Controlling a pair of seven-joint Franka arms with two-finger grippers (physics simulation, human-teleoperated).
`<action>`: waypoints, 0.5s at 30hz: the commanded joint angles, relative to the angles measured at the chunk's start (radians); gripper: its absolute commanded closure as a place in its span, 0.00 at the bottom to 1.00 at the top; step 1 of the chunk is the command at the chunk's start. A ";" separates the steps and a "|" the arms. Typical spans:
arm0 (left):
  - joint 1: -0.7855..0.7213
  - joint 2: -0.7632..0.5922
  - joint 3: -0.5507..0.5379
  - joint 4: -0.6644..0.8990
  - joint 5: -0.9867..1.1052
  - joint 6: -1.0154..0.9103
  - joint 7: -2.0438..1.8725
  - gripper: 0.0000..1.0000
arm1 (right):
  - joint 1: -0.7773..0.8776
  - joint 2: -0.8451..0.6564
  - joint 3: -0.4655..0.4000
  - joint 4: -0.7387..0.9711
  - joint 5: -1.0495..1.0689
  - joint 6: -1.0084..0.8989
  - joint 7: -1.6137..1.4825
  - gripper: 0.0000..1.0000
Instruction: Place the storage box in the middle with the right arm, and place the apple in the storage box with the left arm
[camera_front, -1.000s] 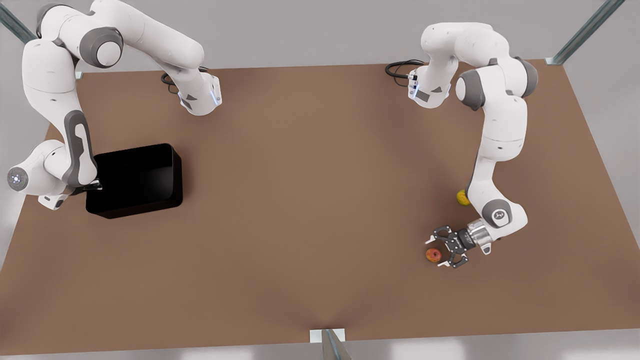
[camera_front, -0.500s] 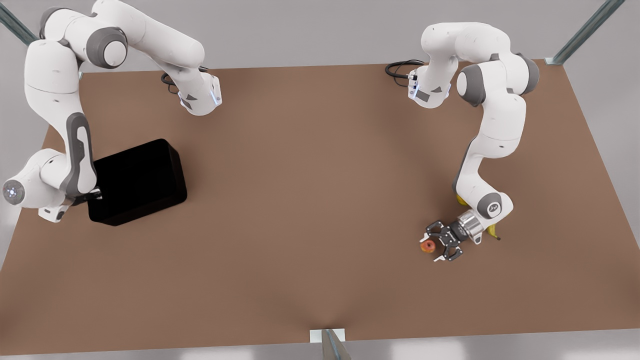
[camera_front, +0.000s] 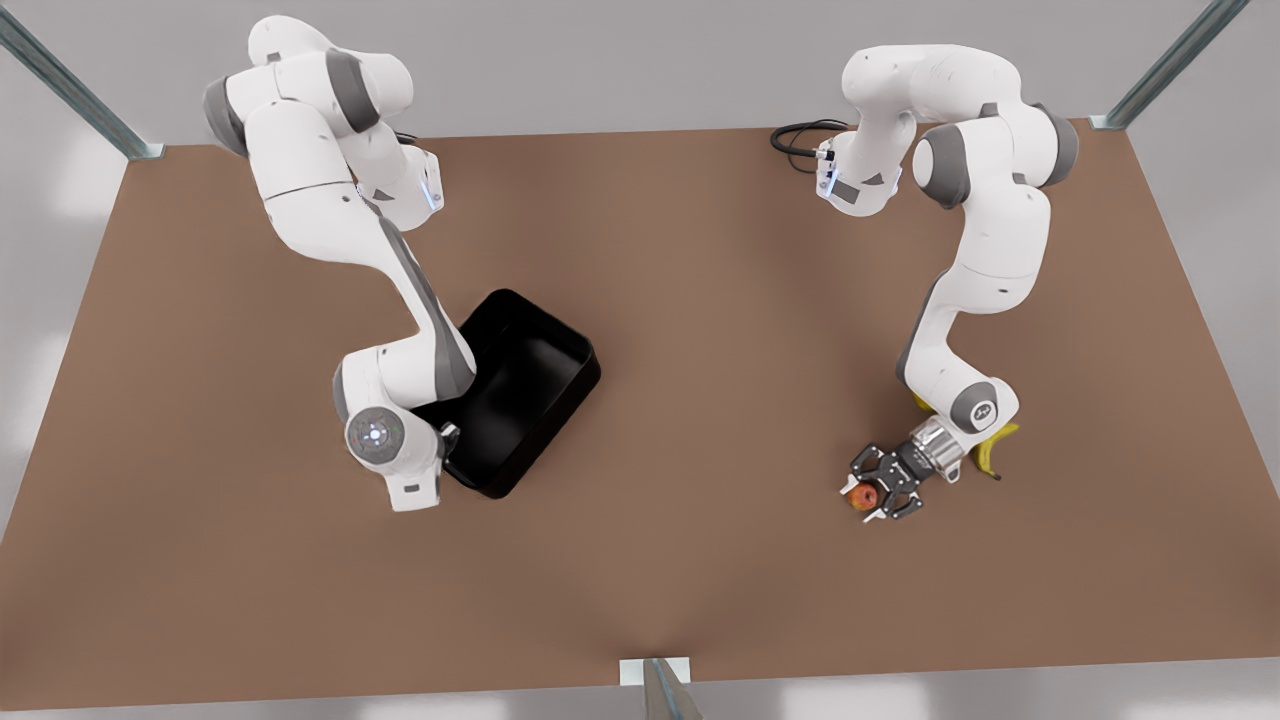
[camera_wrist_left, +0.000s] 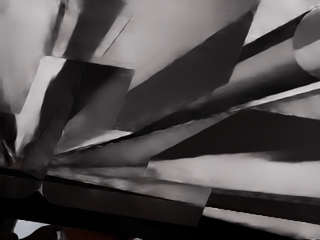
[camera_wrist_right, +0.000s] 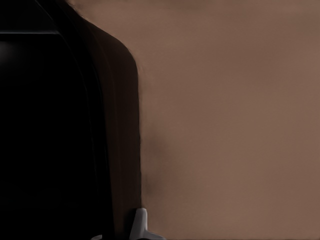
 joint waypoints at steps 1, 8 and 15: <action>0.000 0.001 0.000 0.000 -0.018 0.001 -0.008 0.37 | 0.002 0.011 0.008 0.012 -0.001 0.000 0.021 0.79; 0.000 -0.001 0.000 -0.014 -0.018 -0.013 -0.007 0.39 | 0.105 0.160 0.042 0.146 0.001 0.017 0.256 0.79; 0.000 -0.001 0.000 -0.013 -0.018 -0.009 -0.007 0.41 | 0.105 0.188 0.063 0.184 -0.001 0.019 0.247 0.00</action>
